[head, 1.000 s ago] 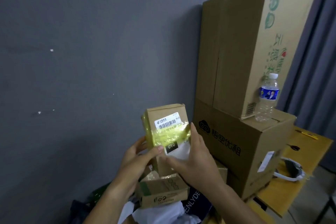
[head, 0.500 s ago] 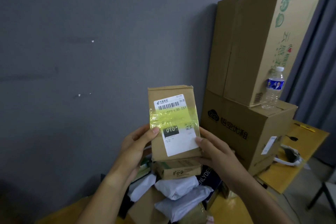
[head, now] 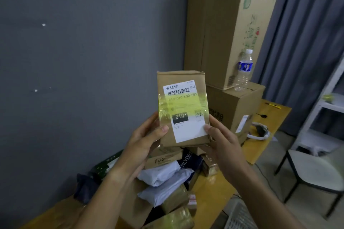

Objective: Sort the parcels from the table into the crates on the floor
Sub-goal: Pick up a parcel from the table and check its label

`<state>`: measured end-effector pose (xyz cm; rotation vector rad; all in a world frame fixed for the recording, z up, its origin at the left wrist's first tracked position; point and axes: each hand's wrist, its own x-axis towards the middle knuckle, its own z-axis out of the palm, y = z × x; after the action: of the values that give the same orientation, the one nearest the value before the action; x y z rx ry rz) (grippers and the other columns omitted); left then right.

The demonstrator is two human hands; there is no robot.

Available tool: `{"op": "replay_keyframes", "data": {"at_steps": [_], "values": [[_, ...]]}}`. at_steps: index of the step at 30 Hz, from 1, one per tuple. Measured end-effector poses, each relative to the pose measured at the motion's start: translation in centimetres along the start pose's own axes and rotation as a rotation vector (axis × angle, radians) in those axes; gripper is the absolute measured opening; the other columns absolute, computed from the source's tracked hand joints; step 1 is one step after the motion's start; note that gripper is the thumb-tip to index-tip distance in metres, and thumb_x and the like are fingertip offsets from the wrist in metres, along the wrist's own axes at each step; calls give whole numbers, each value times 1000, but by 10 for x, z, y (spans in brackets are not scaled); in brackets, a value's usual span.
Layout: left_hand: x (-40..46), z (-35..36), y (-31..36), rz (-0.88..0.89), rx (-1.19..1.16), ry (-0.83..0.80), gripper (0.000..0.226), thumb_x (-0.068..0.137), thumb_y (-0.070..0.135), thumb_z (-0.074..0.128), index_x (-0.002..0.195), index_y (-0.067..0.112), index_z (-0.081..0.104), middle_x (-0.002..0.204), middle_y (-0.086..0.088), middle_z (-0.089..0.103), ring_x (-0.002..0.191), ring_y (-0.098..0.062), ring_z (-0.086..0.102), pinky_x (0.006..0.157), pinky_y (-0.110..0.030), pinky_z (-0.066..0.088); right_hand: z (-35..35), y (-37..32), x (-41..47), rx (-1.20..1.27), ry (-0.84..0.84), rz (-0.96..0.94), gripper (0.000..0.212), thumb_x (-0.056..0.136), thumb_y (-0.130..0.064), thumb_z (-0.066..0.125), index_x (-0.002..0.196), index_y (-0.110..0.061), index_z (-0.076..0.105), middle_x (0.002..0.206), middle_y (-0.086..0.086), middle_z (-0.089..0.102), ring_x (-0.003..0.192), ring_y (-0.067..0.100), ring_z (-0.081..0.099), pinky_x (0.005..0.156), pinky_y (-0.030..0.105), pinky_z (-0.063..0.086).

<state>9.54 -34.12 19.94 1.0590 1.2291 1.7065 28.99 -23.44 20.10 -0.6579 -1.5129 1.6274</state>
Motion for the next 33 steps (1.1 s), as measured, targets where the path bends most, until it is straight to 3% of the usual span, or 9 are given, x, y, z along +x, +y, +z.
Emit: {"op": "replay_keyframes", "data": {"at_steps": [3, 6, 10, 14, 20, 25, 29, 33], "values": [[17, 40, -15, -5, -16, -17, 57, 81, 26, 78, 135, 26, 60, 124, -3, 71, 114, -21, 69, 89, -33, 57, -40, 0, -6, -6, 82, 17, 34, 103, -21, 55, 125, -46, 60, 116, -17, 74, 105, 9, 71, 79, 27, 61], [35, 88, -35, -31, -45, -88, 50, 83, 23, 68, 133, 20, 62, 122, -5, 72, 111, -21, 70, 80, -25, 58, -89, -3, -17, -49, 153, 36, 33, 102, -26, 57, 121, -52, 60, 120, -13, 71, 106, 16, 72, 83, 33, 61], [56, 164, -73, -90, -80, -168, 49, 87, 20, 69, 135, 17, 61, 126, -9, 70, 116, -26, 67, 92, -34, 58, -167, -6, -37, -81, 256, 86, 43, 102, -29, 56, 143, -43, 52, 131, -9, 64, 111, 21, 69, 91, 43, 59], [66, 239, -107, -139, -79, -214, 51, 84, 25, 68, 133, 17, 63, 125, -8, 71, 116, -28, 67, 95, -39, 56, -244, -6, -57, -119, 342, 141, 41, 100, -32, 58, 140, -39, 57, 128, -7, 67, 114, 22, 67, 100, 48, 54], [73, 346, -158, -241, -63, -302, 58, 75, 35, 76, 130, 19, 65, 126, -6, 70, 117, -26, 66, 98, -43, 53, -358, 4, -93, -75, 437, 220, 36, 97, -26, 62, 134, -31, 63, 116, 0, 75, 102, 22, 74, 94, 44, 56], [70, 435, -205, -318, -64, -477, 46, 84, 26, 66, 130, 17, 64, 123, -7, 71, 112, -24, 69, 80, -28, 58, -438, 13, -140, -10, 601, 261, 31, 97, -17, 62, 128, -21, 65, 115, 4, 75, 99, 25, 75, 93, 44, 59], [70, 499, -240, -405, -69, -612, 45, 86, 24, 67, 130, 17, 63, 126, -9, 70, 117, -29, 66, 95, -42, 54, -486, 20, -177, 53, 775, 270, 28, 96, -13, 63, 124, -16, 65, 114, 7, 76, 93, 23, 75, 81, 37, 60], [68, 555, -274, -478, -67, -736, 46, 83, 26, 70, 128, 16, 64, 123, -9, 71, 115, -30, 67, 100, -47, 52, -521, 25, -210, 76, 940, 270, 31, 96, -14, 65, 127, -14, 62, 118, 6, 74, 100, 24, 74, 84, 39, 61]]}}
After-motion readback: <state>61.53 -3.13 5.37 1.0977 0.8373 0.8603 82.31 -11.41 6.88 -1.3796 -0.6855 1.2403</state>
